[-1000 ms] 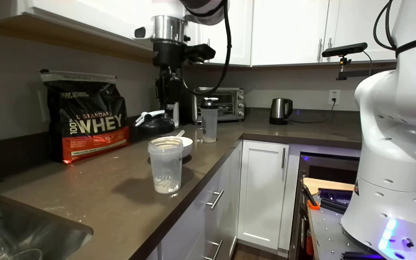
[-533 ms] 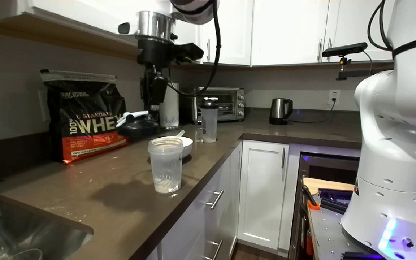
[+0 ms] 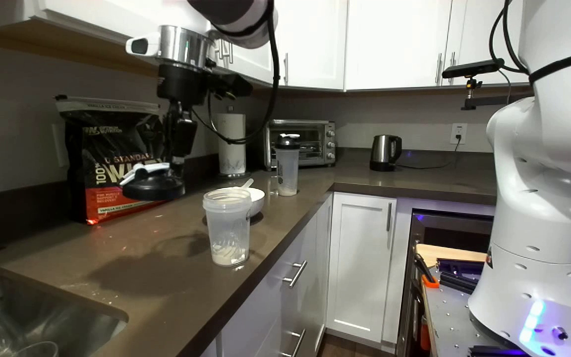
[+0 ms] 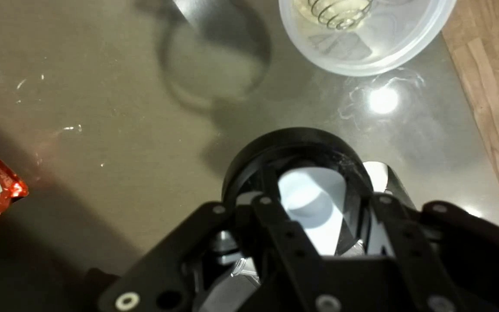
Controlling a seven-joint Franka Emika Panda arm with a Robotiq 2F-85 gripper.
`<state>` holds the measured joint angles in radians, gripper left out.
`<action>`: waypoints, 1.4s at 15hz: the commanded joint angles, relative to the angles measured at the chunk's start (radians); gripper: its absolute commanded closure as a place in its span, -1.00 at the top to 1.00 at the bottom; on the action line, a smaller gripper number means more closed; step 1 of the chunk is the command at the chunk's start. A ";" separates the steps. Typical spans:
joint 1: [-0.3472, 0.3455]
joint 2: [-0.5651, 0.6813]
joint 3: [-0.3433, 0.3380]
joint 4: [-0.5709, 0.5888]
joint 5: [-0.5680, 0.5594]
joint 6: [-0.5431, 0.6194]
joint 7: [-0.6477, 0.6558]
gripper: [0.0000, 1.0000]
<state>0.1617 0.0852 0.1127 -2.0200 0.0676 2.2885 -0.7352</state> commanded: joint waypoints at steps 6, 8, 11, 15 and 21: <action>-0.003 0.165 0.028 0.098 -0.119 0.086 0.092 -0.74; 0.001 0.195 0.028 0.109 -0.165 0.091 0.115 -0.74; 0.001 0.232 0.033 0.128 -0.217 0.090 0.142 -0.74; -0.001 0.279 0.037 0.164 -0.254 0.081 0.154 -0.74; -0.002 0.339 0.037 0.211 -0.274 0.075 0.155 -0.74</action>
<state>0.1632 0.3878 0.1431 -1.8504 -0.1719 2.3650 -0.6140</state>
